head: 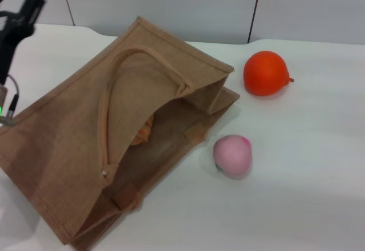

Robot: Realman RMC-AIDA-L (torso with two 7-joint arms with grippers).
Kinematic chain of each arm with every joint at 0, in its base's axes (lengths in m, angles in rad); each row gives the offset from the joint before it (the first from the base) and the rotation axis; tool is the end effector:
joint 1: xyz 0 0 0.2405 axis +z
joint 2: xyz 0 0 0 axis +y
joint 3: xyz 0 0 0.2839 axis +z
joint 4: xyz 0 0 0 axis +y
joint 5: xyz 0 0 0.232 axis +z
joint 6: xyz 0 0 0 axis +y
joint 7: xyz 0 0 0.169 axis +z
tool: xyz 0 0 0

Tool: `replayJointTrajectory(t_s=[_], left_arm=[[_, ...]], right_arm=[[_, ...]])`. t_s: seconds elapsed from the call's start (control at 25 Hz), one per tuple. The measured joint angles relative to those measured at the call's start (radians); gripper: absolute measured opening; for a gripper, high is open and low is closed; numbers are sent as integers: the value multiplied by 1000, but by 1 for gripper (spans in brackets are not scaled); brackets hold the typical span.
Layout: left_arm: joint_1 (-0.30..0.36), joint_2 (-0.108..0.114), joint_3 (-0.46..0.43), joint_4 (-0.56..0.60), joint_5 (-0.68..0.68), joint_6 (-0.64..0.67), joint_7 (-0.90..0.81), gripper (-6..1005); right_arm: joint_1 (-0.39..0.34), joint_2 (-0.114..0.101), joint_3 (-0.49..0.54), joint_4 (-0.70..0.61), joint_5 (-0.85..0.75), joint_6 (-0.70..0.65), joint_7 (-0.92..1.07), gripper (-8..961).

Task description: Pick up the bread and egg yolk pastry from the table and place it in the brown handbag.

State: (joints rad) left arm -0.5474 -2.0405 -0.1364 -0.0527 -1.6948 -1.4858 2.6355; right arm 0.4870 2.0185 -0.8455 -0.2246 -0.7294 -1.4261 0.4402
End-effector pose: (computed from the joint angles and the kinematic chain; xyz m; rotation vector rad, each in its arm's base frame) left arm -0.3305 0.3941 0.0273 -1.3962 -0.5187 -1.1591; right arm 0.3194 0.4041 0.0531 -1.6304 0.1903 0.9713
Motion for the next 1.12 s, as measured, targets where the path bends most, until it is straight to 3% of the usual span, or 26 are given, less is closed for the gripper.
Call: replayJointTrajectory(t_s=[0.16,1.12], left_arm=[[4,0,-11,-38,-104,61,31,881],[20,1,-12,-39,-141,63,29,882]], right_arm=[[1,1,0,48,88,3,-53,894],[-16,2,11,75,100,-37,-51,894]])
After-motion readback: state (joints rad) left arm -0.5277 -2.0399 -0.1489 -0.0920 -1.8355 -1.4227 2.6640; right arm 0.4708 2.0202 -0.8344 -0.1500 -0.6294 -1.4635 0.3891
